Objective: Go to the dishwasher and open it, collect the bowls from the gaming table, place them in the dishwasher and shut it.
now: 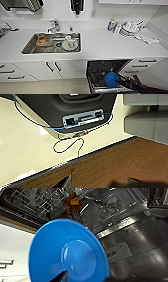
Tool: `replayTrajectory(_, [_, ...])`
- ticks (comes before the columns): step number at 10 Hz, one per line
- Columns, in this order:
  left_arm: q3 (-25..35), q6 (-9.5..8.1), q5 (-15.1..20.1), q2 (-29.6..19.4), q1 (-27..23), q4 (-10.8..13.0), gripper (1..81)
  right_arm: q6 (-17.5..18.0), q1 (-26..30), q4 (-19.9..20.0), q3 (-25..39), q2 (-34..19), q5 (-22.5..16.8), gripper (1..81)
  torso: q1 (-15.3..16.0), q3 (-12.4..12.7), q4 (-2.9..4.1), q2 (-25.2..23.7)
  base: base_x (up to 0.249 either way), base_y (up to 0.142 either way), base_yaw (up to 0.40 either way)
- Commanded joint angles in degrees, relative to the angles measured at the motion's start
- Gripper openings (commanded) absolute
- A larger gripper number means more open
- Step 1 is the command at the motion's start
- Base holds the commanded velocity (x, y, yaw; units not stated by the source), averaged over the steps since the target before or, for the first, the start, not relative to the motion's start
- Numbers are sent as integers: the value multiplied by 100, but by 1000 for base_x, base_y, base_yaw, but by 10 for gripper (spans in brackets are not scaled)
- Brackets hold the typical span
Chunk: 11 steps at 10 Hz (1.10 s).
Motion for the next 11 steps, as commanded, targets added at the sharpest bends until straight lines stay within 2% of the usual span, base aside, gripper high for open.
replayTrajectory(1, [70,45,456,33,292,79,811,290,693,43,48,-404,-289,811,0,2,0,0,0,0,0])
replayTrajectory(3, [70,45,456,68,266,18,811,308,728,70,433,-823,-408,811,0,0,0,0,0,0,0])
replayTrajectory(4, [52,1,473,85,205,8,811,300,702,-18,697,-1105,-1038,811,0,2,0,0,0,0,0])
replayTrajectory(5, [8,-61,473,85,143,-132,811,247,537,-10,838,-1351,-1577,811,0,2,0,0,0,0,0])
replayTrajectory(6, [0,-61,490,120,74,-429,811,212,195,-27,1048,-1693,-1982,811,0,0,0,0,0,0,0])
replayTrajectory(7, [-18,-61,543,155,29,-639,811,56,-193,-105,1276,-1948,-2116,811,0,2,0,0,0,0,0])
replayTrajectory(8, [-53,-61,544,173,20,-747,811,-105,-683,-142,1428,-2144,-2117,811,0,2,0,0,0,0,0])
replayTrajectory(11, [-115,-69,526,156,-42,-765,811,-562,-1951,-194,1533,-2215,-2002,811,0,2,0,0,0,0,0])
